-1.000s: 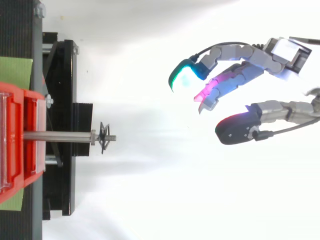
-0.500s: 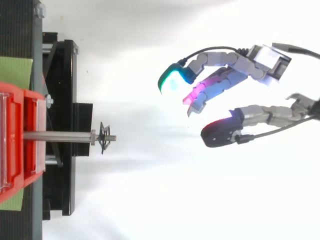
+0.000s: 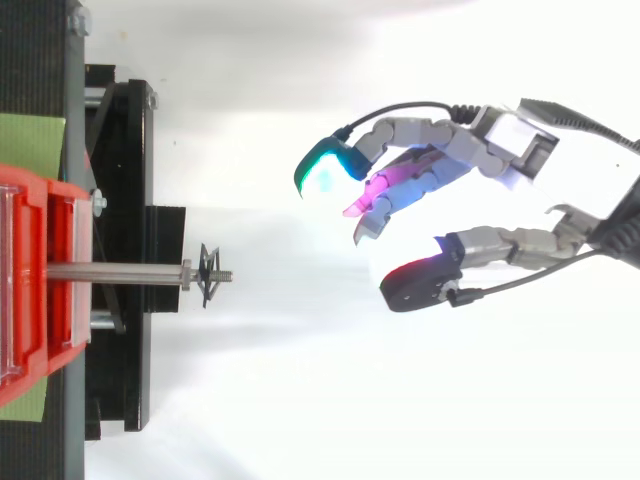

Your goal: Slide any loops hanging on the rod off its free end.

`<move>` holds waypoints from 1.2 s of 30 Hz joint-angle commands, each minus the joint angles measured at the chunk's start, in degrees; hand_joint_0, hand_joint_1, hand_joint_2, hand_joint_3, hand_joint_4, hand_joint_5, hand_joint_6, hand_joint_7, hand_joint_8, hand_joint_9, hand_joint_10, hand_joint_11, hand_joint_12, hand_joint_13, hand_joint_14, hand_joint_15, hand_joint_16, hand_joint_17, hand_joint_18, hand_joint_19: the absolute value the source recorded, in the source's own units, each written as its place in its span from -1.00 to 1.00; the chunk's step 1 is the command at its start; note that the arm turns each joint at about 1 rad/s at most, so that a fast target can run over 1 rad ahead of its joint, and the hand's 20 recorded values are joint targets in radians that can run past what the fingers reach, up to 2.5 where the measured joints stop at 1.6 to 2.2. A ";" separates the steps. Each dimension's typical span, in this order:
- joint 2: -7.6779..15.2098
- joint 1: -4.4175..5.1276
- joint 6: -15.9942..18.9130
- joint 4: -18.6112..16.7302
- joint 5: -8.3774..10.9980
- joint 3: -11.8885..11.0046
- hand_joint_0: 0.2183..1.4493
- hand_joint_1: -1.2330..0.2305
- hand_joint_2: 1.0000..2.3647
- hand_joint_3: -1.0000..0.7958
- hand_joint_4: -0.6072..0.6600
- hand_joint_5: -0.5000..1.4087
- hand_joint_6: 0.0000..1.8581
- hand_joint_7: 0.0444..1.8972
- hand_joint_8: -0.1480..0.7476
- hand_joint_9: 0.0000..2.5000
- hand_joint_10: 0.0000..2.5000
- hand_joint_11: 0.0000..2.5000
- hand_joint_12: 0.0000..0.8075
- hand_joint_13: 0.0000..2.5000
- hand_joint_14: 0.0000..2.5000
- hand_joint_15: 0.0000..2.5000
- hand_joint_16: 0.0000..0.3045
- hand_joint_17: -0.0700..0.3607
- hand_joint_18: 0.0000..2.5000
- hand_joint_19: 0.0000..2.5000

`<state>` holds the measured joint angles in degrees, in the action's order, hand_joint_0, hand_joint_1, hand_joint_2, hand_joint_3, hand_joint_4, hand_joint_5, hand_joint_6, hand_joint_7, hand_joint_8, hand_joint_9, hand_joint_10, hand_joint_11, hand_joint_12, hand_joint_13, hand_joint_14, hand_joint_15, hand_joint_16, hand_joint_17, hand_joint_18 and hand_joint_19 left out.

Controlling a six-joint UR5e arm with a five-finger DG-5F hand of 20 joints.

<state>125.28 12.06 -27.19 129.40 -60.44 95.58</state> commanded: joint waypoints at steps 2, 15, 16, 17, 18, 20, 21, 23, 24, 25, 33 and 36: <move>3.30 0.07 0.12 -2.57 -0.02 -1.63 -0.38 -0.11 -0.99 -0.33 0.43 -0.62 -0.46 -0.13 0.00 -0.16 -0.99 -0.53 -0.14 -0.30 -0.99 -0.68 -0.67 -0.15 -0.37 -0.63; 11.30 -0.11 1.97 -1.34 -2.05 -9.45 -0.38 -0.10 -0.99 -0.34 0.44 -0.62 -0.46 -0.13 -0.01 -0.17 -0.99 -0.53 -0.14 -0.30 -0.99 -0.68 -0.67 -0.15 -0.37 -0.63; 12.09 -0.11 2.05 -1.17 -2.66 -10.85 -0.38 -0.10 -0.99 -0.34 0.43 -0.62 -0.46 -0.13 -0.01 -0.17 -0.99 -0.52 -0.13 -0.30 -0.99 -0.68 -0.67 -0.15 -0.37 -0.63; 12.18 -0.11 2.05 -0.99 -3.10 -11.47 -0.38 -0.10 -0.99 -0.34 0.44 -0.62 -0.46 -0.13 -0.01 -0.17 -0.99 -0.52 -0.13 -0.30 -0.99 -0.68 -0.67 -0.15 -0.37 -0.63; 12.18 -0.11 1.97 -0.99 -3.36 -11.91 -0.38 -0.10 -0.99 -0.34 0.44 -0.62 -0.46 -0.13 -0.01 -0.17 -0.99 -0.52 -0.14 -0.30 -0.99 -0.68 -0.67 -0.15 -0.37 -0.63; 12.18 -0.20 1.09 -1.34 -4.68 -12.70 -0.38 -0.11 -0.99 -0.34 0.44 -0.62 -0.46 -0.13 0.00 -0.17 -0.99 -0.52 -0.14 -0.30 -0.99 -0.68 -0.67 -0.15 -0.37 -0.63; 12.18 -0.20 0.74 -1.34 -4.86 -12.96 -0.38 -0.11 -0.99 -0.34 0.44 -0.62 -0.46 -0.12 0.00 -0.17 -0.99 -0.52 -0.14 -0.30 -0.99 -0.68 -0.67 -0.15 -0.37 -0.63; 12.18 -0.28 -0.32 -1.52 -5.39 -13.67 -0.38 -0.12 -0.99 -0.34 0.44 -0.62 -0.46 -0.10 -0.02 -0.18 -0.99 -0.53 -0.13 -0.30 -0.99 -0.68 -0.67 -0.15 -0.37 -0.63; 12.27 -0.28 -0.58 -1.87 -5.65 -14.02 -0.38 -0.12 -0.99 -0.34 0.43 -0.62 -0.46 -0.08 -0.01 -0.19 -0.99 -0.52 -0.14 -0.30 -0.99 -0.68 -0.67 -0.15 -0.37 -0.64; 12.18 -0.37 -0.93 -2.04 -5.74 -14.28 -0.38 -0.13 -0.99 -0.34 0.42 -0.62 -0.46 -0.05 -0.01 -0.19 -0.99 -0.52 -0.13 -0.30 -0.99 -0.68 -0.67 -0.15 -0.37 -0.63; 12.18 -0.37 -5.06 -6.00 -6.53 -14.46 -0.38 -0.17 -0.99 -0.34 0.37 -0.62 -0.46 0.08 -0.02 -0.21 -0.99 -0.52 -0.14 -0.31 -0.99 -0.68 -0.67 -0.15 -0.37 -0.63; 12.18 -0.46 -5.94 -6.79 -6.62 -14.46 -0.38 -0.18 -0.99 -0.34 0.38 -0.62 -0.46 0.08 -0.02 -0.22 -0.99 -0.52 -0.14 -0.31 -0.99 -0.68 -0.67 -0.15 -0.37 -0.63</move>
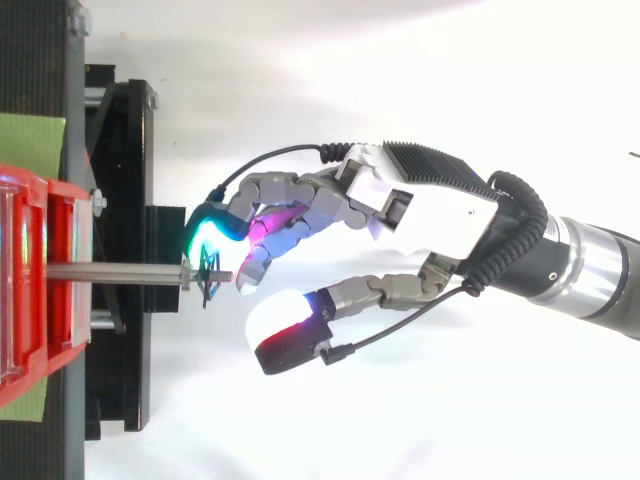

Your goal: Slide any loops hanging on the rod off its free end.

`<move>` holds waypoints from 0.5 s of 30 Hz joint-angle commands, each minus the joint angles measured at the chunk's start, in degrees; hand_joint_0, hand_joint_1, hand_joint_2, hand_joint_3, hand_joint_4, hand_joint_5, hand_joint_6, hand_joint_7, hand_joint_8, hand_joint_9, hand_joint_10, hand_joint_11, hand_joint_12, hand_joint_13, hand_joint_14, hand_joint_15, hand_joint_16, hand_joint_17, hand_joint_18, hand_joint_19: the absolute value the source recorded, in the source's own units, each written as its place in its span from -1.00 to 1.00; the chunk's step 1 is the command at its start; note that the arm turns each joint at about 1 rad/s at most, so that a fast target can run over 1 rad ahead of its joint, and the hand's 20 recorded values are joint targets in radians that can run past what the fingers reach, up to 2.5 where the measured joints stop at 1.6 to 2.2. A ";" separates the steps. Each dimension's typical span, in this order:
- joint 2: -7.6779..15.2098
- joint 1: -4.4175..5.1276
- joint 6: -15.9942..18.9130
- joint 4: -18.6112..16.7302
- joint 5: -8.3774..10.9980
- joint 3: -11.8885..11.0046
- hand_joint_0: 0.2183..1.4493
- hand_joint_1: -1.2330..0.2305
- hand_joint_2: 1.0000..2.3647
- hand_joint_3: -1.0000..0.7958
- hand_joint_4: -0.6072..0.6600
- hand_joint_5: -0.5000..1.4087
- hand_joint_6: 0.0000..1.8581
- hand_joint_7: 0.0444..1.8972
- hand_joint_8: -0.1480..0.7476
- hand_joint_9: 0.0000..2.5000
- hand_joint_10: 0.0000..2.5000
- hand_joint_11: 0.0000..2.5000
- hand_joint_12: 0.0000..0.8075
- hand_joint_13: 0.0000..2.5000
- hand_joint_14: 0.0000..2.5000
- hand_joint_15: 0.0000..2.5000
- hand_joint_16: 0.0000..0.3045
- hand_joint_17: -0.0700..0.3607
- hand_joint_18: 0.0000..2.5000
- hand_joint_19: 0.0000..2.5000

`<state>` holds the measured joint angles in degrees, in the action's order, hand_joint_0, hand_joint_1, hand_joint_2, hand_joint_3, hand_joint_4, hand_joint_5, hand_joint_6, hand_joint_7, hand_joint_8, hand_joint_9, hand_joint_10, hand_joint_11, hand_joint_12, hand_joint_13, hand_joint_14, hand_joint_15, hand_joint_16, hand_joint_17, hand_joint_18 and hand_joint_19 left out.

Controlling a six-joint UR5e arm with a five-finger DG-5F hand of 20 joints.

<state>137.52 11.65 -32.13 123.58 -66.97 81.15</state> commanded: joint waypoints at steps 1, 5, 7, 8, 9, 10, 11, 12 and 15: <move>-0.06 -0.14 -1.01 -1.06 -0.09 -0.03 -0.38 -0.18 -0.99 -0.34 0.38 -0.62 -0.46 0.08 -0.02 -0.22 -0.99 -0.52 -0.14 -0.31 -0.99 -0.68 -0.67 -0.15 -0.37 -0.63; -0.06 -0.32 -1.01 -1.41 -0.09 -0.03 -0.38 -0.17 -0.99 -0.34 0.39 -0.62 -0.46 0.07 -0.02 -0.22 -0.99 -0.52 -0.14 -0.31 -0.99 -0.68 -0.67 -0.15 -0.37 -0.63; 0.03 -0.40 -1.01 -1.50 -0.09 -0.03 -0.38 -0.17 -0.99 -0.34 0.40 -0.62 -0.46 0.06 -0.02 -0.21 -0.99 -0.52 -0.14 -0.31 -0.99 -0.68 -0.67 -0.15 -0.37 -0.63; 0.03 -0.40 -1.01 -1.68 -0.09 -0.03 -0.38 -0.17 -0.99 -0.34 0.41 -0.62 -0.46 0.05 -0.02 -0.21 -0.99 -0.52 -0.14 -0.31 -0.99 -0.68 -0.67 -0.15 -0.37 -0.63; 0.03 -0.49 -1.10 -1.76 -0.09 -0.11 -0.38 -0.17 -0.99 -0.34 0.41 -0.62 -0.46 0.04 -0.02 -0.21 -0.99 -0.52 -0.14 -0.31 -0.99 -0.68 -0.67 -0.15 -0.37 -0.63; 0.03 -0.49 -1.10 -1.76 -0.09 -0.03 -0.38 -0.16 -0.99 -0.34 0.41 -0.62 -0.46 0.05 -0.02 -0.21 -0.99 -0.51 -0.14 -0.31 -0.99 -0.68 -0.67 -0.15 -0.37 -0.63; 0.64 -0.58 -0.92 -1.76 -0.01 -0.11 -0.38 -0.16 -0.99 -0.34 0.40 -0.62 -0.46 0.04 -0.02 -0.21 -0.99 -0.51 -0.14 -0.31 -0.99 -0.68 -0.67 -0.15 -0.37 -0.63; 1.35 -0.67 -0.83 -1.94 -0.09 -0.20 -0.38 -0.16 -0.99 -0.34 0.41 -0.62 -0.46 0.04 -0.02 -0.21 -0.99 -0.51 -0.14 -0.31 -0.99 -0.68 -0.67 -0.15 -0.37 -0.63; 3.28 -1.02 0.66 -2.38 -0.09 -1.52 -0.38 -0.15 -0.99 -0.34 0.41 -0.62 -0.46 0.03 -0.02 -0.21 -0.99 -0.51 -0.14 -0.31 -0.99 -0.68 -0.67 -0.15 -0.37 -0.63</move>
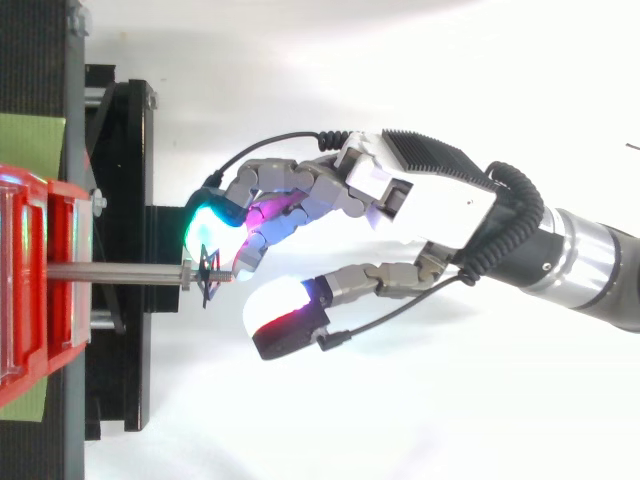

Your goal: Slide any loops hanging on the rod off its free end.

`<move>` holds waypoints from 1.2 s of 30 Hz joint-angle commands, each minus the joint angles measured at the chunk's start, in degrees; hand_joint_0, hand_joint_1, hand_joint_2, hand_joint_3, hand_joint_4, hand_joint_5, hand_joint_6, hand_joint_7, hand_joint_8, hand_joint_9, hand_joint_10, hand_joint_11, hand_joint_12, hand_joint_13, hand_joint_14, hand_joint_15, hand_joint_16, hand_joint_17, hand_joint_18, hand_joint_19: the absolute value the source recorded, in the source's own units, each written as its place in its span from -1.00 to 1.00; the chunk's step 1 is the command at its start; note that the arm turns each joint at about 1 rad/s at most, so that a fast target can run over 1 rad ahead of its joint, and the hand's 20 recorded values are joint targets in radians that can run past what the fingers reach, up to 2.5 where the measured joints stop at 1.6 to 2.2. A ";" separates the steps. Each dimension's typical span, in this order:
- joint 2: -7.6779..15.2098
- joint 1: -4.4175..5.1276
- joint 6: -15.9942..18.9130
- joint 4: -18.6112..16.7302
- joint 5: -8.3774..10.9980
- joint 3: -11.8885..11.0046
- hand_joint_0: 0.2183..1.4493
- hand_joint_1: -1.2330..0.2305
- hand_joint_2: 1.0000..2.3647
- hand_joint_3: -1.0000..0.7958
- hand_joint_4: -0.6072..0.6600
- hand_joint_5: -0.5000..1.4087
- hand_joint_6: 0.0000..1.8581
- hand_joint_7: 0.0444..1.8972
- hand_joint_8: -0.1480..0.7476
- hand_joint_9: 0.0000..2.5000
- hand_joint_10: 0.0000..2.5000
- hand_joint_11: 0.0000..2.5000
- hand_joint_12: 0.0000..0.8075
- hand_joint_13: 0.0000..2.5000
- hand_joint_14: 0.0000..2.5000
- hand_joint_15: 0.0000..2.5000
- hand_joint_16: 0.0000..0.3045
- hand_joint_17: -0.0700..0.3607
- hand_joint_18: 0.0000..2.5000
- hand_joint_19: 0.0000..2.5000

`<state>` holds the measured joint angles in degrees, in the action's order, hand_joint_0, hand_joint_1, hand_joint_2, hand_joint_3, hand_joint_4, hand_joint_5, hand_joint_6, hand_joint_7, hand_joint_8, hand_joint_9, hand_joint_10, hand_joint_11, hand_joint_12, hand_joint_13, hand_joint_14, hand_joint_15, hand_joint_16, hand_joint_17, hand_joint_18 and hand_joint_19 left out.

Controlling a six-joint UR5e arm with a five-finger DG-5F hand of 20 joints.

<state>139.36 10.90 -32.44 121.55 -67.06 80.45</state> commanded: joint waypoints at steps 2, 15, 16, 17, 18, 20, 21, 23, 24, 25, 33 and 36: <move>2.49 -0.62 3.26 0.26 -0.88 -2.05 -0.37 -0.12 -0.99 -0.35 0.41 -0.62 -0.46 0.02 -0.02 -0.21 -0.99 -0.52 -0.15 -0.31 -0.99 -0.68 -0.67 -0.15 -0.37 -0.63; 2.49 -1.50 2.82 1.49 -4.04 -5.13 -0.36 0.02 -0.99 -0.37 0.44 -0.61 -0.46 -0.01 -0.02 -0.21 -0.99 -0.53 -0.15 -0.31 -0.99 -0.68 -0.67 -0.15 -0.38 -0.61; 2.58 -1.50 2.82 1.49 -4.04 -5.13 -0.36 0.03 -0.99 -0.37 0.44 -0.61 -0.46 -0.01 -0.02 -0.21 -0.99 -0.53 -0.15 -0.31 -0.99 -0.68 -0.67 -0.15 -0.38 -0.61; 2.49 -1.50 2.82 1.58 -3.96 -5.13 -0.36 0.03 -0.99 -0.37 0.45 -0.61 -0.46 -0.01 -0.02 -0.21 -0.99 -0.52 -0.14 -0.31 -0.99 -0.68 -0.67 -0.15 -0.38 -0.61; 2.49 -1.50 2.82 1.67 -4.04 -5.04 -0.36 0.03 -0.99 -0.37 0.44 -0.61 -0.46 -0.01 -0.02 -0.21 -0.99 -0.52 -0.14 -0.31 -0.99 -0.68 -0.67 -0.15 -0.38 -0.61; 2.49 -1.50 3.00 1.67 -4.04 -5.04 -0.36 0.03 -0.99 -0.37 0.44 -0.61 -0.46 -0.01 -0.02 -0.21 -0.99 -0.53 -0.15 -0.31 -0.99 -0.68 -0.67 -0.15 -0.38 -0.61; 2.49 -1.50 3.00 1.67 -4.04 -5.13 -0.36 0.03 -0.99 -0.36 0.44 -0.61 -0.46 -0.01 -0.01 -0.20 -0.99 -0.53 -0.14 -0.31 -0.99 -0.68 -0.67 -0.15 -0.38 -0.61; 2.49 -1.50 3.00 1.49 -4.13 -5.13 -0.37 0.01 -0.99 -0.36 0.44 -0.61 -0.46 0.00 -0.01 -0.21 -0.99 -0.52 -0.14 -0.31 -0.99 -0.68 -0.67 -0.15 -0.38 -0.61; 2.49 -1.50 2.82 1.32 -4.13 -5.13 -0.37 -0.01 -0.99 -0.35 0.43 -0.61 -0.46 0.00 -0.01 -0.21 -0.99 -0.53 -0.14 -0.31 -0.99 -0.68 -0.67 -0.15 -0.38 -0.61; 2.49 -1.50 2.82 1.32 -4.13 -5.13 -0.37 -0.02 -0.99 -0.35 0.44 -0.61 -0.46 0.00 -0.01 -0.21 -0.99 -0.52 -0.15 -0.31 -0.99 -0.68 -0.67 -0.15 -0.38 -0.61; 2.49 -1.50 3.00 1.58 -4.13 -5.92 -0.37 -0.06 -0.99 -0.34 0.43 -0.61 -0.46 0.02 -0.01 -0.20 -0.99 -0.52 -0.14 -0.30 -0.99 -0.68 -0.67 -0.15 -0.37 -0.61; 2.40 -1.50 3.18 1.93 -4.57 -6.45 -0.37 -0.07 -0.99 -0.34 0.43 -0.60 -0.46 0.03 -0.01 -0.20 -0.99 -0.52 -0.14 -0.30 -0.99 -0.68 -0.67 -0.15 -0.37 -0.62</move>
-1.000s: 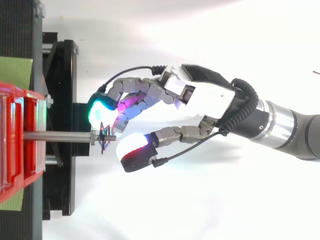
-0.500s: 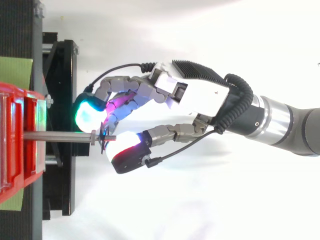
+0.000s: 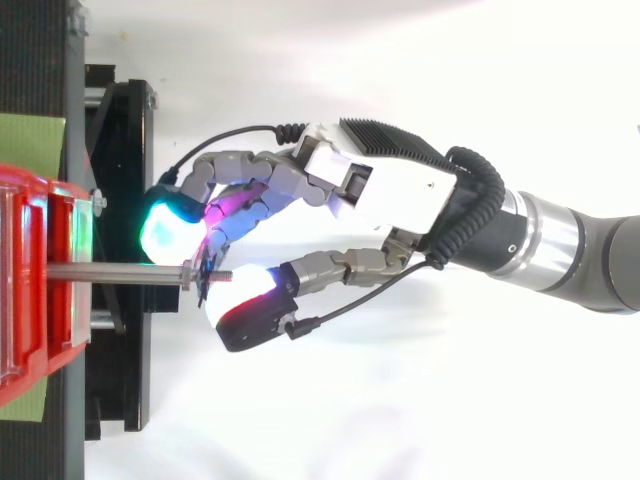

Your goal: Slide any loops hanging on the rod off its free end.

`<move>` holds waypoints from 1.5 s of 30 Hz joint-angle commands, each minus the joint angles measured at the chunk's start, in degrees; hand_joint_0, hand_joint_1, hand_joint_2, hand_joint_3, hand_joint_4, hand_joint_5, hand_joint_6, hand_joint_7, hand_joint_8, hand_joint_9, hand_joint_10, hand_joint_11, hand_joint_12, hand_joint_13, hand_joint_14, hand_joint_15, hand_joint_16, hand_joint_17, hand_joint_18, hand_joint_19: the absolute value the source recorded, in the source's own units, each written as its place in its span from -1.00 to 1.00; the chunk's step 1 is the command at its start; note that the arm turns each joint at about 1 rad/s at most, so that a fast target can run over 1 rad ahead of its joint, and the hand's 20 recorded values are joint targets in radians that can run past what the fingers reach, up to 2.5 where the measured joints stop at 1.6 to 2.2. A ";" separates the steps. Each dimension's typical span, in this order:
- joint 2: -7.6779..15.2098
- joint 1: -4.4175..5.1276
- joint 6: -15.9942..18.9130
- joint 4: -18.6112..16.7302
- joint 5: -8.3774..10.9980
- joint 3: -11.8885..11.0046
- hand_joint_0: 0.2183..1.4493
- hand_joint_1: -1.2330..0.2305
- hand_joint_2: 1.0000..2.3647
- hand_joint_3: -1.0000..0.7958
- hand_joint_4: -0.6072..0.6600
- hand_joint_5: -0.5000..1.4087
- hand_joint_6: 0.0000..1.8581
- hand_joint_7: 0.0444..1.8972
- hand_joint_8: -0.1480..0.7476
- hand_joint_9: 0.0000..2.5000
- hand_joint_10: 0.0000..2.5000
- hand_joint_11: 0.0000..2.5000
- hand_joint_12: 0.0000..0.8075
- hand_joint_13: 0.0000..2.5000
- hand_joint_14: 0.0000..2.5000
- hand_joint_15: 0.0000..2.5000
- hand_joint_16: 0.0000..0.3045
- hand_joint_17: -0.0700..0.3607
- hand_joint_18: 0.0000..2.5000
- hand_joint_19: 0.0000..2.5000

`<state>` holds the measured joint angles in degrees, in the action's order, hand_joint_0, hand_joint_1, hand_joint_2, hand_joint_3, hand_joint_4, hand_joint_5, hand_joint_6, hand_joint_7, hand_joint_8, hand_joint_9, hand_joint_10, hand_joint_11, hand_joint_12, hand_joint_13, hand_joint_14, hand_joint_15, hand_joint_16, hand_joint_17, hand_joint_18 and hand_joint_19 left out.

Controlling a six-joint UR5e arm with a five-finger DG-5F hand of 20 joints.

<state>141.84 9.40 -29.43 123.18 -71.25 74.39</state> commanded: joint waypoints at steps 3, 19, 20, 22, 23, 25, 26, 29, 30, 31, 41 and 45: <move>-0.07 -0.09 0.77 1.01 -1.43 -0.38 -0.36 -0.08 -0.99 -0.33 0.42 -0.60 -0.46 0.04 -0.01 -0.20 -0.99 -0.52 -0.14 -0.30 -0.99 -0.68 -0.67 -0.15 -0.37 -0.62; -0.43 -0.17 3.85 3.56 -2.22 -0.38 -0.33 -0.12 -0.98 -0.30 0.38 -0.59 -0.46 0.14 -0.01 -0.20 -0.99 -0.52 -0.16 -0.29 -0.99 -0.67 -0.68 -0.16 -0.36 -0.62; -0.86 -0.35 4.73 5.14 -2.31 -0.38 -0.33 -0.12 -0.98 -0.30 0.38 -0.59 -0.46 0.14 -0.01 -0.20 -0.99 -0.52 -0.16 -0.29 -0.99 -0.67 -0.68 -0.16 -0.36 -0.62; -1.22 -0.53 4.99 6.02 -2.40 -0.47 -0.33 -0.12 -0.98 -0.30 0.39 -0.59 -0.46 0.14 -0.01 -0.20 -0.99 -0.51 -0.15 -0.29 -0.99 -0.67 -0.68 -0.16 -0.36 -0.61; -1.30 -0.61 4.99 6.28 -2.49 -0.47 -0.33 -0.12 -0.98 -0.30 0.39 -0.59 -0.46 0.14 -0.01 -0.20 -0.99 -0.51 -0.16 -0.29 -0.99 -0.68 -0.68 -0.16 -0.36 -0.61; -1.57 -0.97 4.99 7.07 -2.84 -0.47 -0.33 -0.12 -0.98 -0.30 0.39 -0.59 -0.46 0.14 -0.01 -0.20 -0.99 -0.52 -0.15 -0.29 -0.99 -0.67 -0.68 -0.16 -0.35 -0.61; -1.57 -1.05 5.08 7.16 -2.93 -0.47 -0.33 -0.12 -0.98 -0.30 0.39 -0.59 -0.46 0.14 -0.01 -0.20 -0.99 -0.52 -0.15 -0.29 -0.99 -0.67 -0.68 -0.16 -0.36 -0.61; -1.66 -1.32 4.99 7.34 -3.63 -0.47 -0.34 -0.12 -0.98 -0.30 0.38 -0.59 -0.46 0.14 -0.01 -0.20 -0.99 -0.51 -0.15 -0.29 -0.99 -0.67 -0.68 -0.16 -0.35 -0.62; -1.66 -1.41 4.99 7.34 -3.80 -0.38 -0.34 -0.12 -0.98 -0.30 0.39 -0.59 -0.46 0.14 -0.01 -0.20 -0.99 -0.52 -0.15 -0.29 -0.99 -0.67 -0.68 -0.16 -0.35 -0.62; -1.74 -1.41 4.99 7.34 -3.80 -0.47 -0.34 -0.12 -0.98 -0.30 0.40 -0.59 -0.46 0.14 -0.01 -0.20 -0.99 -0.51 -0.16 -0.29 -0.99 -0.67 -0.68 -0.16 -0.35 -0.61; -3.41 -1.93 4.47 9.62 -4.60 -0.47 -0.35 -0.14 -0.99 -0.32 0.40 -0.59 -0.46 0.13 0.00 -0.20 -0.99 -0.51 -0.15 -0.28 -0.99 -0.66 -0.68 -0.16 -0.35 -0.61; -3.50 -2.11 4.47 10.15 -4.86 -0.47 -0.35 -0.15 -0.99 -0.31 0.37 -0.59 -0.46 0.16 -0.01 -0.20 -0.99 -0.51 -0.16 -0.28 -0.99 -0.66 -0.68 -0.16 -0.35 -0.61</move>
<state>138.44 7.42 -24.93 132.90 -75.91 73.96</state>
